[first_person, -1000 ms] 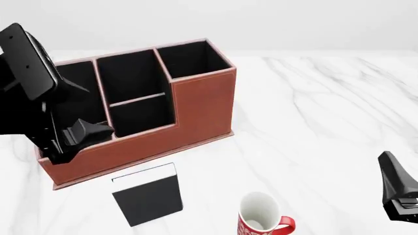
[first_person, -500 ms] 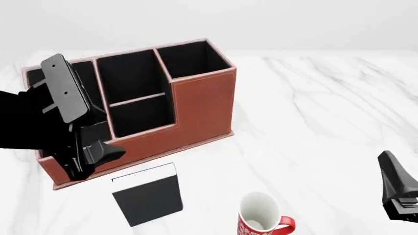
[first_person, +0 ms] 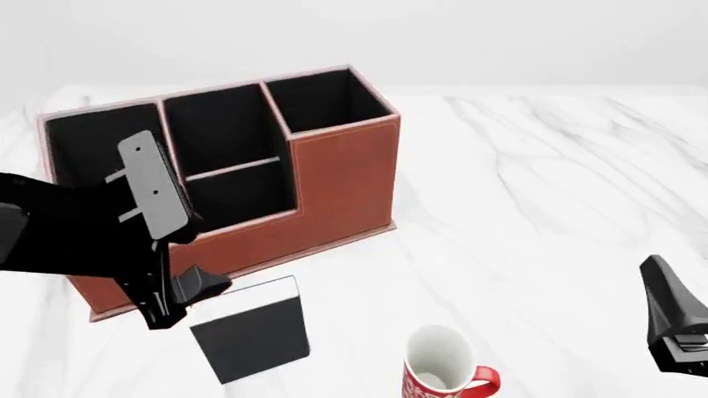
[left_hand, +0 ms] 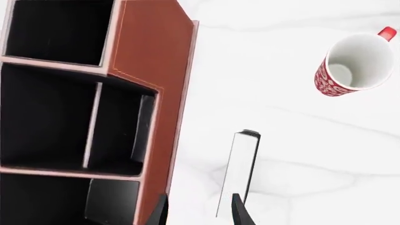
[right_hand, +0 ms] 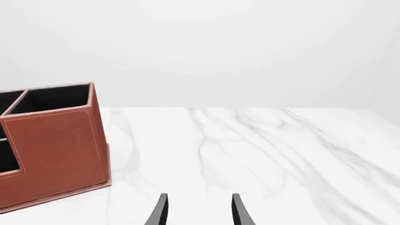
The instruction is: Pick up the book and place it in the front compartment of the caddy.
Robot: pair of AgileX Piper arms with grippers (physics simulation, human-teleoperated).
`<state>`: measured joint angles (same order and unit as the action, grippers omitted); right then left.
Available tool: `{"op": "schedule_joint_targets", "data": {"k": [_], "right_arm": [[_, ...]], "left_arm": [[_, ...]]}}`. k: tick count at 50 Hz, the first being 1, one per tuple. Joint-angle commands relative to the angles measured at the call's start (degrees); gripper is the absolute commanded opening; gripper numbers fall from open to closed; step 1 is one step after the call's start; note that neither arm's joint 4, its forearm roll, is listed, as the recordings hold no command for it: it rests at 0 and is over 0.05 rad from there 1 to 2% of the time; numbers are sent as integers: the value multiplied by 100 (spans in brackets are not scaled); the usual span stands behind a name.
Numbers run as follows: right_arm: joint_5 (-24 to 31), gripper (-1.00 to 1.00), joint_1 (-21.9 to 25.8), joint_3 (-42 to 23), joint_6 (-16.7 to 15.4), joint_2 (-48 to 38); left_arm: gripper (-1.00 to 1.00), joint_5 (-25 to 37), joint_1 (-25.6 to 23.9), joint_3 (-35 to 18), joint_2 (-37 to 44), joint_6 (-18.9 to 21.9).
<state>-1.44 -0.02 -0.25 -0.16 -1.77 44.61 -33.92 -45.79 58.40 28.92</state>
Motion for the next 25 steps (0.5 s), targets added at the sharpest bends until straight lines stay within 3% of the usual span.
{"op": "schedule_joint_targets", "data": {"k": [1,3,6,8,11,14,22,25], "right_arm": [[7,100,0,5,3,13],[6,100,1,5,4,11],[7,100,0,5,4,13],[7,100,0,5,4,12],[8,100,-1,5,3,14],[6,100,0,5,3,10],[6,100,1,5,2,11],[5,100,2,5,2,8]], "left_arm": [[100,-156,-149,122,169,-115],[100,-199,-104,183,205,-45],[100,-177,-392,81,259,-295],[100,-241,-99,206,235,-1],[100,-254,-330,152,307,-220],[100,-302,-261,239,333,-117],[100,-265,-561,213,417,-349],[100,-262,-385,300,409,-135]]}}
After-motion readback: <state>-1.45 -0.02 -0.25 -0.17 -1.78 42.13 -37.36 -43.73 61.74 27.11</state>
